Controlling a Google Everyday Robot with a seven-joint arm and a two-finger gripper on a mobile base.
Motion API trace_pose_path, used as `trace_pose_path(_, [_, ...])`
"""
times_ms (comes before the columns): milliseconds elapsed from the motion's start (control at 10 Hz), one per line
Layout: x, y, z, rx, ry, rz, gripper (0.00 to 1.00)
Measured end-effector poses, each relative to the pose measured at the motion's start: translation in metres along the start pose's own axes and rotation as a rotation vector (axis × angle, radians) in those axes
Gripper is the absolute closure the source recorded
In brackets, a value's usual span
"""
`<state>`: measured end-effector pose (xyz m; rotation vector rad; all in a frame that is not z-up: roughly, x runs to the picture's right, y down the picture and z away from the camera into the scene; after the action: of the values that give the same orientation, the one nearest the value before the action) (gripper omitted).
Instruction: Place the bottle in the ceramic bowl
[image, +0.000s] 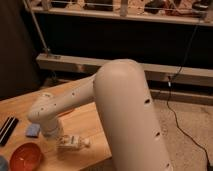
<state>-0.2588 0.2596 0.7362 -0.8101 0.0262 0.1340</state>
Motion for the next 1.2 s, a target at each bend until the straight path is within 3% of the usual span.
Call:
trace_pose_path(700, [0.013, 0.012, 0.014, 0.033, 0.061, -0.034, 0.35])
trace_pose_path(900, [0.017, 0.016, 0.021, 0.028, 0.083, -0.039, 0.49])
trace_pose_path(1200, [0.011, 0.017, 0.020, 0.016, 0.089, -0.040, 0.82])
